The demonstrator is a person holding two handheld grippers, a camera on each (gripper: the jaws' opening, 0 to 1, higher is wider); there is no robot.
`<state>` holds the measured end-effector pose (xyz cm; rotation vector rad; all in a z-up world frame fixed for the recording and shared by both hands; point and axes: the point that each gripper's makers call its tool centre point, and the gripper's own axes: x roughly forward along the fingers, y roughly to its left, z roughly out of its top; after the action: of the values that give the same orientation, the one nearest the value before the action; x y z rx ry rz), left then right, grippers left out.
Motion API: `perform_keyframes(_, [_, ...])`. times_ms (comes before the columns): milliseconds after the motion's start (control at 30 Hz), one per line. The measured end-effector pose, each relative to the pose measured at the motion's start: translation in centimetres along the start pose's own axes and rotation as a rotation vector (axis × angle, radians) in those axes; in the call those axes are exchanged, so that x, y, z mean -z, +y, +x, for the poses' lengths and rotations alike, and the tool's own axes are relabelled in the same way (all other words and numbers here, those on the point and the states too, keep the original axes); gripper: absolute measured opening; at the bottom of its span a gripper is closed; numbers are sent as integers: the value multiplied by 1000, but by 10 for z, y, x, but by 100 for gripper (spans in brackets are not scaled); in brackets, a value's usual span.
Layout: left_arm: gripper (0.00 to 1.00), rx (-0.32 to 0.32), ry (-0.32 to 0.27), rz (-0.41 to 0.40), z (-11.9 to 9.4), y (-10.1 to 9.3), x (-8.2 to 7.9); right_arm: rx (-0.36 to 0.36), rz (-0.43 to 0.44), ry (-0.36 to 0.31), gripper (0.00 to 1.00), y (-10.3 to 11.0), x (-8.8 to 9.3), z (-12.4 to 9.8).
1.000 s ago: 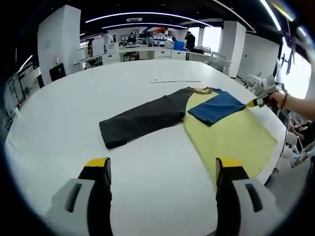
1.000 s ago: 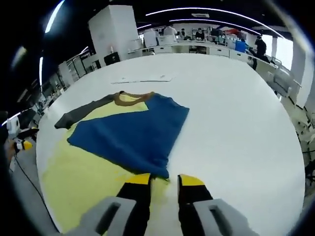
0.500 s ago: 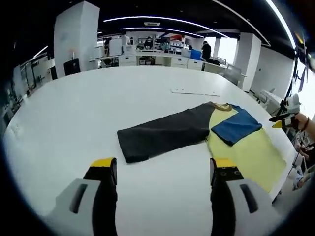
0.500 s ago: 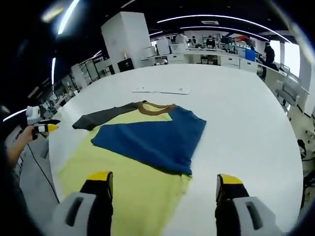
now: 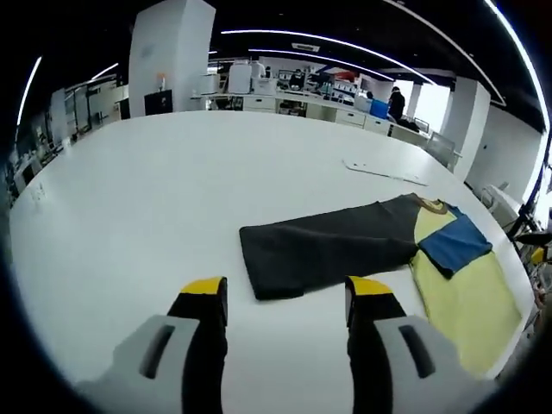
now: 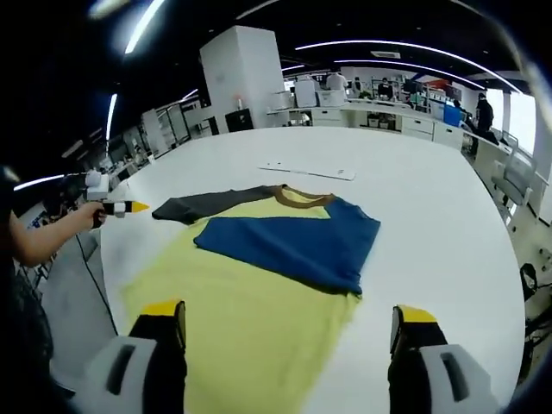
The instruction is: Fold the garment on the visible template until the final outline fits inside the template.
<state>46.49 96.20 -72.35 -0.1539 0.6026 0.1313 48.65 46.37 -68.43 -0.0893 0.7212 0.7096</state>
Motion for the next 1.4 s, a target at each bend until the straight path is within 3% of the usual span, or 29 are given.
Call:
perform_keyframes(67, [46,1,-17,-44,6,3,0,4,4,-4,99,2,1,-2])
perform_keyframes(200, [39,-23,-14,-52,15,7,3,16,4,-12,99,7,6,-8])
perform_keyframes(267, [37,-38,-27,-139,19,9,2,20,6,-12,99,9,8,-10])
perform_keyframes(467, [32,-74,-3,-140,31,13,6,44,4,8,99,12,21,-18])
perform_keyframes(600, [19,-106,46,-139,34,14,16,57,35,3,99,10,25,-21])
perform_keyframes(800, [16,-110,45,-183,34,13,23,74,34,9,98,10,28,-24])
perform_keyframes(933, [7,-121,49,-207,35,19,23,73,45,9,98,11,30,-25])
perform_keyframes(1000, [2,-136,77,-193,33,22,26,69,45,14,98,13,32,-24])
perform_keyframes(1033, [1,-130,62,-155,34,24,23,69,44,14,98,14,32,-24])
perform_keyframes(1400, [0,-125,46,-124,32,25,13,57,38,20,99,24,34,-26])
